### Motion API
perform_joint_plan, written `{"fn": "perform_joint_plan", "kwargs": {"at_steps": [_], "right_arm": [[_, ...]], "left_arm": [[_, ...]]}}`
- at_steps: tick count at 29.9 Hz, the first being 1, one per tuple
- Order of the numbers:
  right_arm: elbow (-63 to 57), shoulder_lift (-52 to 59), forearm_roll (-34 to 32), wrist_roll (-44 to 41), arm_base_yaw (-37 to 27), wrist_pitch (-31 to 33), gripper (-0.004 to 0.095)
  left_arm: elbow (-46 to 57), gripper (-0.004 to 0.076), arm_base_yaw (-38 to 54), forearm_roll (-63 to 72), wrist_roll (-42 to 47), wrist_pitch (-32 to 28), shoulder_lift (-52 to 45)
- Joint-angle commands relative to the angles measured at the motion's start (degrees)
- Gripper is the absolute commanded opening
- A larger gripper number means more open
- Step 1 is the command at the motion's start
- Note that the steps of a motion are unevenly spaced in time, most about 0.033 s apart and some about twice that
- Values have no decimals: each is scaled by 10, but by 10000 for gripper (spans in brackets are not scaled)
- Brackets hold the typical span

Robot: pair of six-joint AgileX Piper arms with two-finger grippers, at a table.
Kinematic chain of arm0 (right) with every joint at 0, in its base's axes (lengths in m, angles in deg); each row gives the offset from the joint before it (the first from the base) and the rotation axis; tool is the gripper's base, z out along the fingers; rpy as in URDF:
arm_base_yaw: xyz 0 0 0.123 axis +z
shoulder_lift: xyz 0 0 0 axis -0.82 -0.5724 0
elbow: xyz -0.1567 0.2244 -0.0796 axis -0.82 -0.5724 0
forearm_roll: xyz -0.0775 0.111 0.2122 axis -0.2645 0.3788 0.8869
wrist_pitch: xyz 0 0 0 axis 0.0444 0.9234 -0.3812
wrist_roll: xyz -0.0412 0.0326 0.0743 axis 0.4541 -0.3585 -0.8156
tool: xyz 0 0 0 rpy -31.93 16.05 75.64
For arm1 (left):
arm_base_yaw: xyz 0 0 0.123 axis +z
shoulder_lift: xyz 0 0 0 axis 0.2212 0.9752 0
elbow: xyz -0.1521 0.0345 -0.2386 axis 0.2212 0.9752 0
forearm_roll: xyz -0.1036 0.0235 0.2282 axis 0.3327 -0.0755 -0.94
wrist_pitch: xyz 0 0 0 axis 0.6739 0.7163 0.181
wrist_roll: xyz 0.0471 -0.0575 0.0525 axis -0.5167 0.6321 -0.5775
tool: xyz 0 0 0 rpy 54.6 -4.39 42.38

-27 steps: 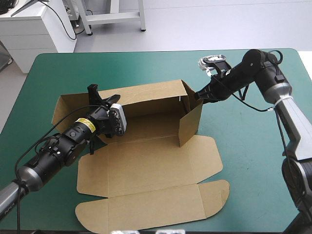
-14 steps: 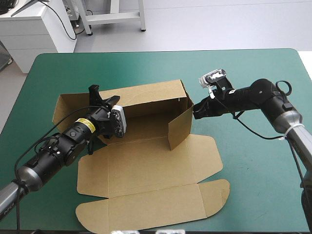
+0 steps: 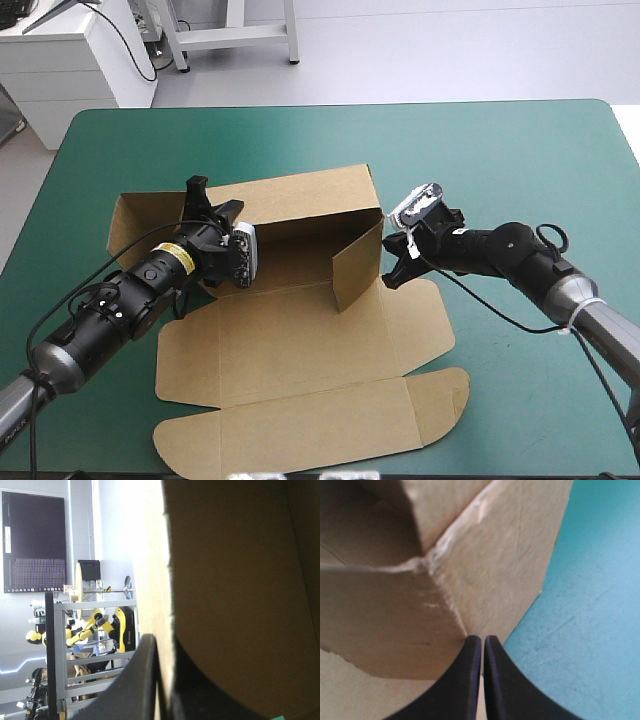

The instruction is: Fold the box

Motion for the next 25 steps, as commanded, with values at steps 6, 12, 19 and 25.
{"fn": "perform_joint_plan", "kwargs": {"at_steps": [6, 12, 19, 25], "right_arm": [[11, 29, -19, 30, 1, 44, 529], [11, 25, 14, 80, 1, 46, 682], [23, 4, 106, 170, 41, -34, 706], [30, -6, 107, 164, 73, -125, 706]], "left_arm": [[-7, -7, -1, -1, 5, 64, -8], [-7, -7, -2, -1, 5, 65, -8], [-7, -7, -3, 0, 5, 80, -8], [-7, -7, -17, 28, 6, 86, -8]]}}
